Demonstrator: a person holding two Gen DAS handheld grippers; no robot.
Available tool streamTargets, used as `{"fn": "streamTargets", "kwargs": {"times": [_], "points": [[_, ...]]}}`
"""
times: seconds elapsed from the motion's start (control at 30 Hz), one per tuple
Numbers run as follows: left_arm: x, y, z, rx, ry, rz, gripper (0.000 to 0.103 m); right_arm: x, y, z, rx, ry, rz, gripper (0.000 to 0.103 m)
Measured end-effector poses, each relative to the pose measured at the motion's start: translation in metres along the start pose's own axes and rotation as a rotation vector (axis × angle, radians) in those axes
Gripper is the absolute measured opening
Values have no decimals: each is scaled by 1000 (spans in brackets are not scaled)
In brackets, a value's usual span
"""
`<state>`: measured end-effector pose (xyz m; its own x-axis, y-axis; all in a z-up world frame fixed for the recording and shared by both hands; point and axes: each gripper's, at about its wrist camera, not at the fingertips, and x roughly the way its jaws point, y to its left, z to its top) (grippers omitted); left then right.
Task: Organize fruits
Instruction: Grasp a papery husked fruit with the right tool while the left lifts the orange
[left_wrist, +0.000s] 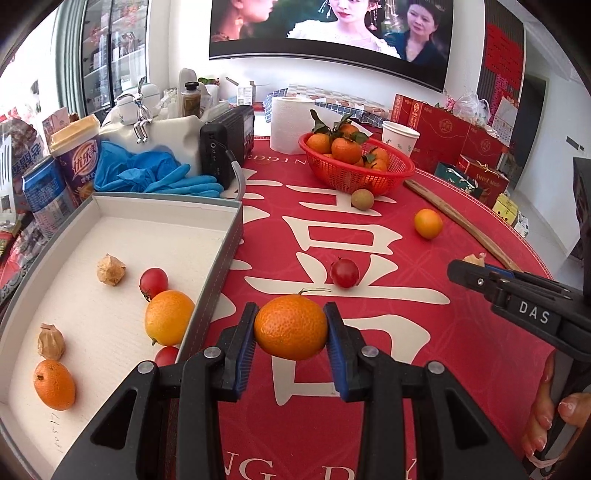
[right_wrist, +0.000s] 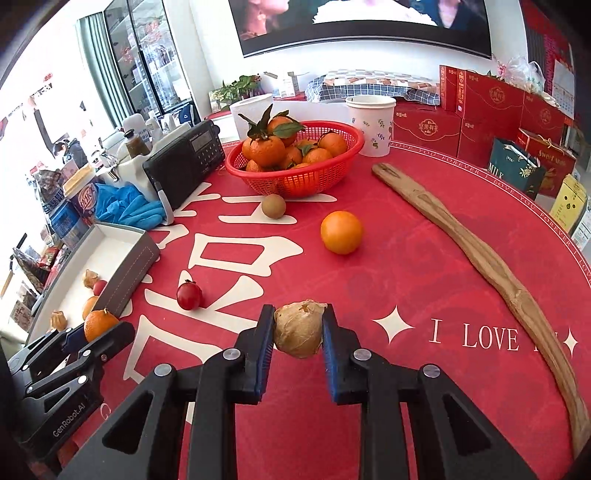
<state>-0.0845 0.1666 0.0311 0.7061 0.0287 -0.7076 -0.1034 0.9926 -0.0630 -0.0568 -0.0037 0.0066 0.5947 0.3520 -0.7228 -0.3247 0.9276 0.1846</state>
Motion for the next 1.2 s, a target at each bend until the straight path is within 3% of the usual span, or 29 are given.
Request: {"fn": "streamTargets", "kwargs": {"times": [0.93, 1.2], "points": [[3, 0, -1, 13, -3, 36, 39, 9, 16, -4, -39, 22, 14, 25], [-9, 3, 3, 9, -45, 37, 39, 11, 17, -4, -43, 25, 18, 25]]}}
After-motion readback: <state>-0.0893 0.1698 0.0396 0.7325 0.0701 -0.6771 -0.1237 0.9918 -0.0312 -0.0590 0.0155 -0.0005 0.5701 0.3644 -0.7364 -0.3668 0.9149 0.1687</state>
